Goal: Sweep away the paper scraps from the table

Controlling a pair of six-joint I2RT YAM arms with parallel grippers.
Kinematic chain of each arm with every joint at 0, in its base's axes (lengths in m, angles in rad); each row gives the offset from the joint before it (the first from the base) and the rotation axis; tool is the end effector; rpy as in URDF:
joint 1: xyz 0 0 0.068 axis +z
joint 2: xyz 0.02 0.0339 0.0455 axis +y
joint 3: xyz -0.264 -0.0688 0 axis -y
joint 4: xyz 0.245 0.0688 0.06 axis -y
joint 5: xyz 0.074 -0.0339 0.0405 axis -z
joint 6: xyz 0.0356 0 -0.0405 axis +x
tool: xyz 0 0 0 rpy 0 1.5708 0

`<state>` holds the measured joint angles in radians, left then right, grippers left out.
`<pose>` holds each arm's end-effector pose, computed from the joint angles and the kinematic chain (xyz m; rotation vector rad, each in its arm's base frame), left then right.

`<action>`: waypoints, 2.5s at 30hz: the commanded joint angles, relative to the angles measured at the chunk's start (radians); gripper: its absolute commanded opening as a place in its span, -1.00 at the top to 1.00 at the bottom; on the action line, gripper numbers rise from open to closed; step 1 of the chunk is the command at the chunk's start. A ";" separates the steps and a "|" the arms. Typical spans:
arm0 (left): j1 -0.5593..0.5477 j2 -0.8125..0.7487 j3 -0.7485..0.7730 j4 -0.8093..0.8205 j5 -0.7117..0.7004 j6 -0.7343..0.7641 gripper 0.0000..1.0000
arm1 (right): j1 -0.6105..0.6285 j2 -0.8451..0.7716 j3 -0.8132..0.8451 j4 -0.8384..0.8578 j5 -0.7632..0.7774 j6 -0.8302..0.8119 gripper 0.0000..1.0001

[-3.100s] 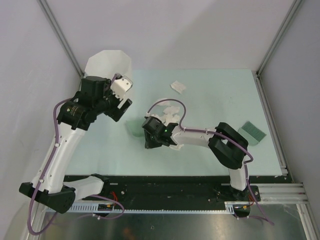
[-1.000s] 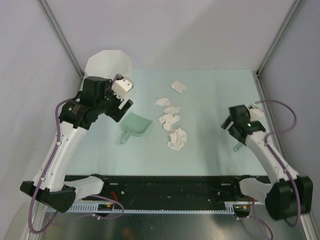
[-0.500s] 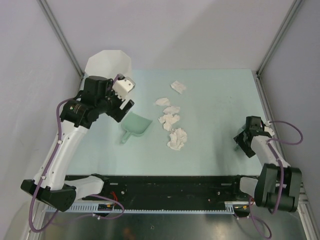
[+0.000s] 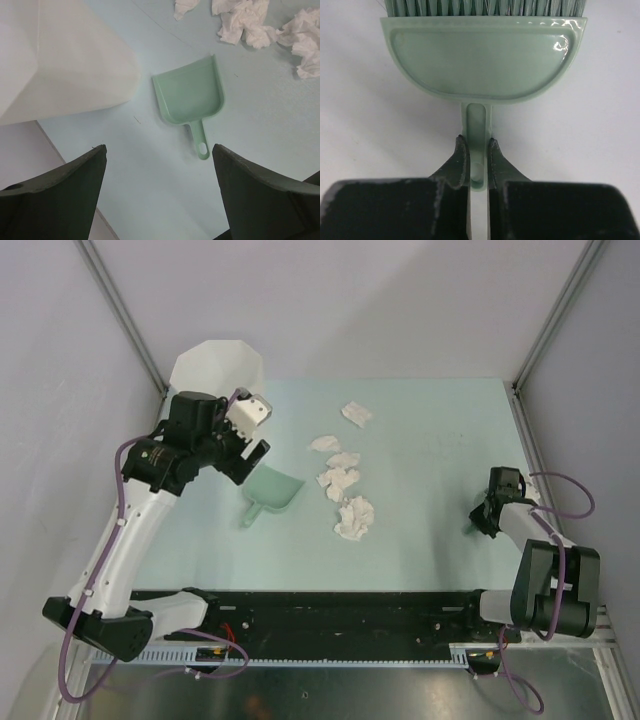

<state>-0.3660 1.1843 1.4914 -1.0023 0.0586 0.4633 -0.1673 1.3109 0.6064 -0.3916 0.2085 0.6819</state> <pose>0.2047 -0.0807 0.4191 0.9407 2.0600 -0.0147 0.2230 -0.0451 0.1589 1.1439 2.3685 -0.1042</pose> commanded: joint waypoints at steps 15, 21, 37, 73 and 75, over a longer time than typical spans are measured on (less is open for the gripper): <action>-0.057 0.035 0.024 0.042 0.552 0.156 -0.84 | 0.346 -0.213 0.249 -0.170 -0.380 -0.265 1.00; -0.267 0.040 -0.031 0.110 0.370 0.550 -0.78 | 0.483 -0.170 0.354 -0.067 -0.638 -0.145 1.00; -0.258 0.195 0.148 0.220 0.093 0.474 -0.82 | 0.719 0.030 0.526 -0.175 -0.042 -0.171 -0.40; -0.182 0.078 -0.010 0.222 0.287 0.301 -0.82 | 0.873 0.616 0.619 -0.072 -0.066 -0.124 0.44; -0.182 0.078 -0.013 0.223 0.287 0.299 -0.82 | 0.868 0.601 0.618 -0.076 -0.075 -0.122 0.74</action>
<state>-0.5560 1.2938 1.4734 -0.7944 0.3035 0.7902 0.7116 1.8816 1.2194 -0.4591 0.1551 0.5423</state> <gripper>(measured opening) 0.910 0.280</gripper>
